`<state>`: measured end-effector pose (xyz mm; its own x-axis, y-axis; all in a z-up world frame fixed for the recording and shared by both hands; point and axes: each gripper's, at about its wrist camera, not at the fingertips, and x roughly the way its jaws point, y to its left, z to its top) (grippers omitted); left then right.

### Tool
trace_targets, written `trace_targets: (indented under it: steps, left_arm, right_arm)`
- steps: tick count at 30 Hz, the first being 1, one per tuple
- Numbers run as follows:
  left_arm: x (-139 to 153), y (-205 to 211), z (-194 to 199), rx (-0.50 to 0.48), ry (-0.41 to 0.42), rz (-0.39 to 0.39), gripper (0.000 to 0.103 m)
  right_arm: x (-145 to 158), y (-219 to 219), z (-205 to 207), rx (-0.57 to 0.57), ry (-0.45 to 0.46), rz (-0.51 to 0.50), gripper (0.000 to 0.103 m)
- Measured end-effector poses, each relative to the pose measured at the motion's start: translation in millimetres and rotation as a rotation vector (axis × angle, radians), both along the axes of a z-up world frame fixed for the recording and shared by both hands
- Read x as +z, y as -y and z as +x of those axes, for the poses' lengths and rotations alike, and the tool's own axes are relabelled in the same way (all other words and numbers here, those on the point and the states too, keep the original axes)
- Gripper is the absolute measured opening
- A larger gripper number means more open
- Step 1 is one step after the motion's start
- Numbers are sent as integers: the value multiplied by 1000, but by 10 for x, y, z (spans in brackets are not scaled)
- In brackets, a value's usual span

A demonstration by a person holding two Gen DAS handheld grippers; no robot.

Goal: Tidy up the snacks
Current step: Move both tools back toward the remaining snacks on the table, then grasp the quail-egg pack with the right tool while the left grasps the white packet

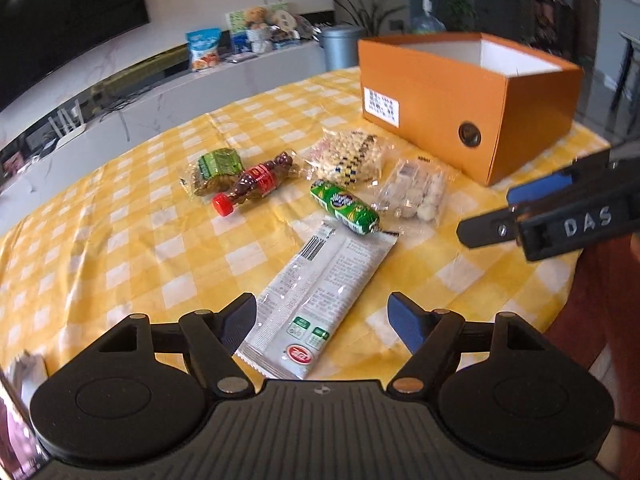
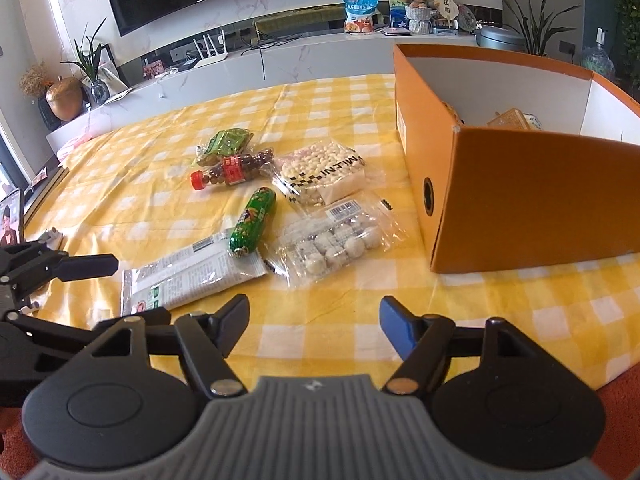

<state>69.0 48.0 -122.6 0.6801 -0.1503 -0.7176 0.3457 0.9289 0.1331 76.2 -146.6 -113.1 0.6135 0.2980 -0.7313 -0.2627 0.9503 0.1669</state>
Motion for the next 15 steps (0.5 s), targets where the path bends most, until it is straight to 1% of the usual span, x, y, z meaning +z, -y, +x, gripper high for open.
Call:
trace_targets:
  steps: [5,9,10,15]
  left_arm:
    - [-102,-55,211,-69,-37,46,88]
    - [-166,-69,347,-136,-88,44,88]
    - [-178,-72,368,-144,-91,40,91]
    - [-202,-134,486,-138,-122,-27,91]
  right_arm:
    - [-47,-50,99,-4,-20,2,71]
    - [-102,-60,164,-8,-36,-1,71]
    - [-115,-60,178,-11,-39,0,71]
    - [-165,-101,251,-11,-43,-6,70]
